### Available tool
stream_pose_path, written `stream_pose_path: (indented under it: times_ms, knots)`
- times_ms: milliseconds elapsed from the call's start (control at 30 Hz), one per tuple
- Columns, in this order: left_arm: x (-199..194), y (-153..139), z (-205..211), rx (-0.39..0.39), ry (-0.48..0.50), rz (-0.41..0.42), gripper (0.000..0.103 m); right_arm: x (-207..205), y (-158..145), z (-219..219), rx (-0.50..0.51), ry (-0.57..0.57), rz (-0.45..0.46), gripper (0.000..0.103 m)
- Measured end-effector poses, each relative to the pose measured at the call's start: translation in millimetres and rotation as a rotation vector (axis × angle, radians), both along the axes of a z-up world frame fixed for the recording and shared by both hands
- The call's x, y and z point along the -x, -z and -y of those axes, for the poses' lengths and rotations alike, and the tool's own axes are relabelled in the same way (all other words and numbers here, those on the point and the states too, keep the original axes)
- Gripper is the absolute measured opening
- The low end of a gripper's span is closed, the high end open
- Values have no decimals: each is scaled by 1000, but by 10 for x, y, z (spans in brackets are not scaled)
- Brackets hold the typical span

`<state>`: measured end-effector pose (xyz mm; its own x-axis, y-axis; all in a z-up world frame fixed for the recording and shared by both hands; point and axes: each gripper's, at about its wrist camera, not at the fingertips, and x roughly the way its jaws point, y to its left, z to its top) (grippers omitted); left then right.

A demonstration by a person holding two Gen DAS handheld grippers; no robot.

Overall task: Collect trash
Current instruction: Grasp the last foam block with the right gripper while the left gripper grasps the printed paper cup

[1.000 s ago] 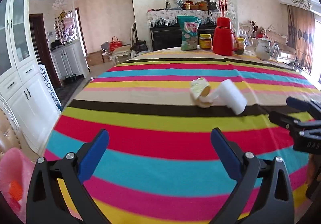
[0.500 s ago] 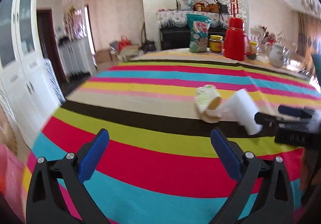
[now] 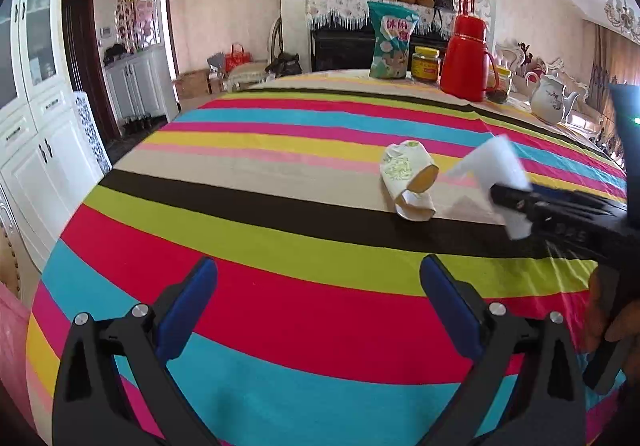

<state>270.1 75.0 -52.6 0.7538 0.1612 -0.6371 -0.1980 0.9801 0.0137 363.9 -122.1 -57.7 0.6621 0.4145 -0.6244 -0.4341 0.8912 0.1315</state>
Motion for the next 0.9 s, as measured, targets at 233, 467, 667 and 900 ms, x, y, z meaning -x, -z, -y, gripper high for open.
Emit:
stream_pose_path:
  times_ms: [233, 467, 667, 900]
  knots:
    - [-427, 8, 285, -37, 40, -54, 98, -81, -74, 461, -85, 163, 64, 54]
    - [-1105, 146, 507, -26, 46, -81, 86, -134, -86, 668, -149, 214, 50, 54]
    - [-1438, 313, 617, -41, 70, -173, 27, -116, -41, 623, -140, 201, 47, 54]
    - [-1027, 181, 579, -56, 103, -92, 21, -100, -50, 491, -114, 154, 54, 54]
